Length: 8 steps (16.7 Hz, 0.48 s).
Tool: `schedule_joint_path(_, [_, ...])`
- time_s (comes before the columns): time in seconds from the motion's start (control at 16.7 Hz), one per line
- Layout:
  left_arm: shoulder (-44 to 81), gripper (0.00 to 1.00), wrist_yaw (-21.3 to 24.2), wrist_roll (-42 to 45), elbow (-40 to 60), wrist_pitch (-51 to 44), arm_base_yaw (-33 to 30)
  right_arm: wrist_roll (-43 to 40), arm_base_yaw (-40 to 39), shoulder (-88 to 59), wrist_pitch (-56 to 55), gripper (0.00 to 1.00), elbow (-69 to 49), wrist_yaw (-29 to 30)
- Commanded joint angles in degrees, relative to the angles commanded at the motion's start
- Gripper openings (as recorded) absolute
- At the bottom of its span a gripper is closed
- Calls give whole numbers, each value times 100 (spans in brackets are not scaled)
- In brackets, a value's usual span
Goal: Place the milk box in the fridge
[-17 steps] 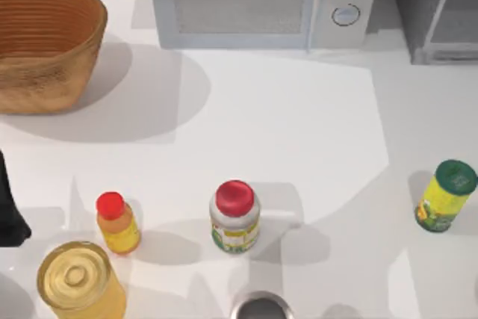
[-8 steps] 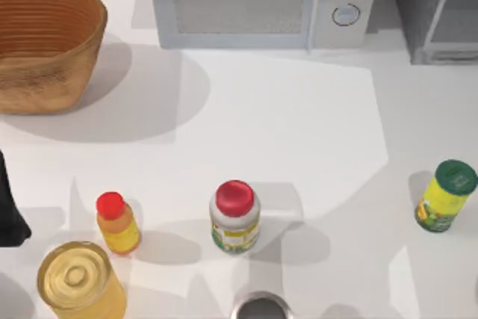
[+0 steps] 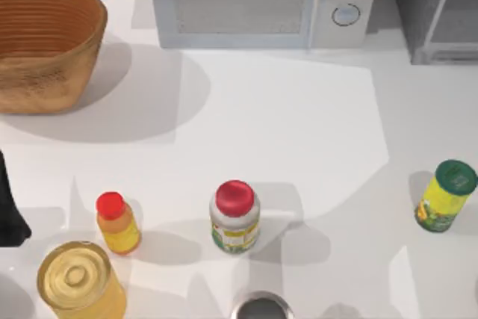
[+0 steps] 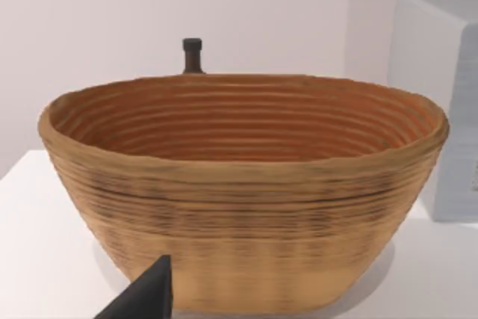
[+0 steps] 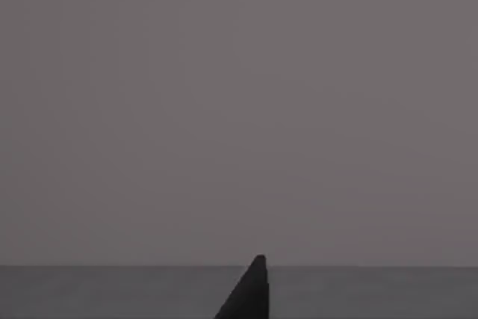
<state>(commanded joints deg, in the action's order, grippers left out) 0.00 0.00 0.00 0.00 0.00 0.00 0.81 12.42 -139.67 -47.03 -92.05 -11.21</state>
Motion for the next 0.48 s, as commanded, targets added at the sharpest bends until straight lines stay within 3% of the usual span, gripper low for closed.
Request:
schedule_joint_path(0.12, [0,100,0,0,0,0,0,0,0,0,0,98,0,0])
schedule_joint_path(0.48, [0,100,0,0,0,0,0,0,0,0,0,100,0,0])
